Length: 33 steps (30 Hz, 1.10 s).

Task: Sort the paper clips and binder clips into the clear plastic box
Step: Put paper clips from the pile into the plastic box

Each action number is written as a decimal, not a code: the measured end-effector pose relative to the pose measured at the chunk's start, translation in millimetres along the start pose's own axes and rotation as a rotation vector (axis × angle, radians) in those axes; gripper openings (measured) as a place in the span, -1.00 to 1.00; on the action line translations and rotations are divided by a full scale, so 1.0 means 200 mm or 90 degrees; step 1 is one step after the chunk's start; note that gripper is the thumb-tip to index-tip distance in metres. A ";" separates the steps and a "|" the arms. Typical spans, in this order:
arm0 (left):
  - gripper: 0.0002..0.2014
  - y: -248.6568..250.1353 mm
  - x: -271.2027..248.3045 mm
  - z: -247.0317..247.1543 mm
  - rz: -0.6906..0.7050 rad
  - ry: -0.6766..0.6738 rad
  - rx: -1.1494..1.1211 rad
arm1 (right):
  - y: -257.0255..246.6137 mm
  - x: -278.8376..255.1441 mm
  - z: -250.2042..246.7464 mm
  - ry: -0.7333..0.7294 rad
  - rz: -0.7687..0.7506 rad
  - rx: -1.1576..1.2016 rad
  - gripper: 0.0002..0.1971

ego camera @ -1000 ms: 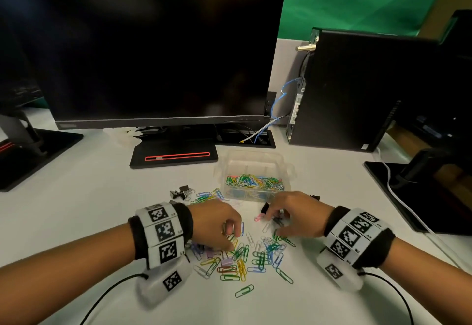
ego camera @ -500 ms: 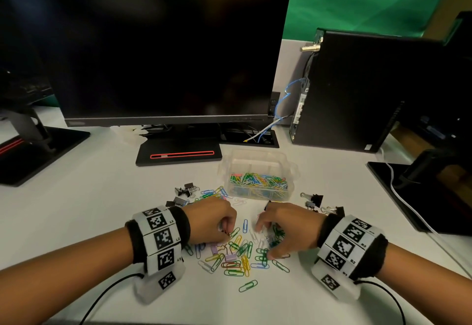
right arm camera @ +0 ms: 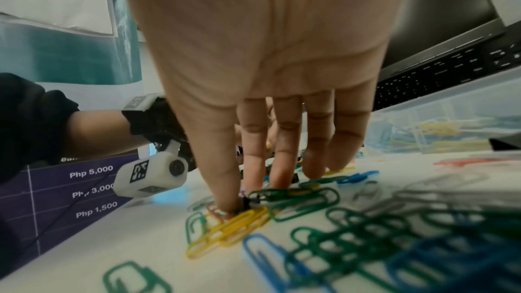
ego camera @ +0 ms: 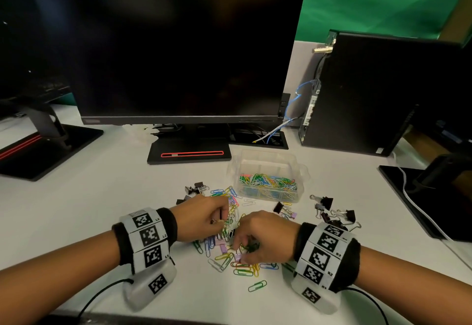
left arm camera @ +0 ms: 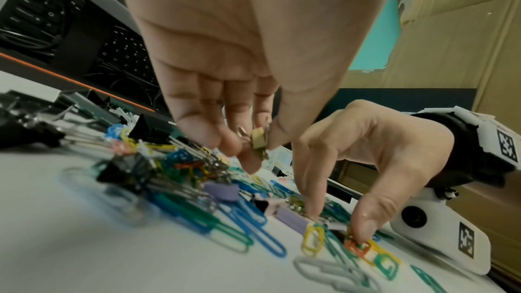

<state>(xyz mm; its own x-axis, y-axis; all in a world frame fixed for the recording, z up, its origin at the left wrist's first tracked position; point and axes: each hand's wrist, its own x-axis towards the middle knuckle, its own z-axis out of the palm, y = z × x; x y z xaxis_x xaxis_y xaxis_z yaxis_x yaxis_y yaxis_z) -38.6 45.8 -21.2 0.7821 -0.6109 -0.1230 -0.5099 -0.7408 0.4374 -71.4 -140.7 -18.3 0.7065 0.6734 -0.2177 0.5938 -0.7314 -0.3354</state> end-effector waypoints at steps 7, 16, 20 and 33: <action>-0.89 -0.01 0.00 0.01 0.043 -0.037 0.012 | -0.01 0.02 0.01 0.009 0.010 0.007 -0.80; -0.75 -0.02 0.00 0.05 0.026 -0.085 0.079 | 0.00 0.03 0.01 -0.002 0.012 0.012 -0.80; -0.72 -0.01 0.01 0.05 0.033 -0.094 0.111 | 0.01 0.03 0.01 -0.004 0.028 0.016 -0.88; -0.59 0.04 0.02 0.08 -0.015 -0.074 0.092 | 0.07 0.04 -0.04 0.066 0.094 0.048 -0.89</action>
<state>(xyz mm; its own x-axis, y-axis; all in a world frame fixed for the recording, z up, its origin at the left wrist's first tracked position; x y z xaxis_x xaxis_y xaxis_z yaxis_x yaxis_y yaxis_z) -46.2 32.5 -32.9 0.7517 -0.6151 -0.2377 -0.5448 -0.7824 0.3018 -54.2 -146.9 -18.0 0.8218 0.5422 -0.1752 0.4531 -0.8083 -0.3760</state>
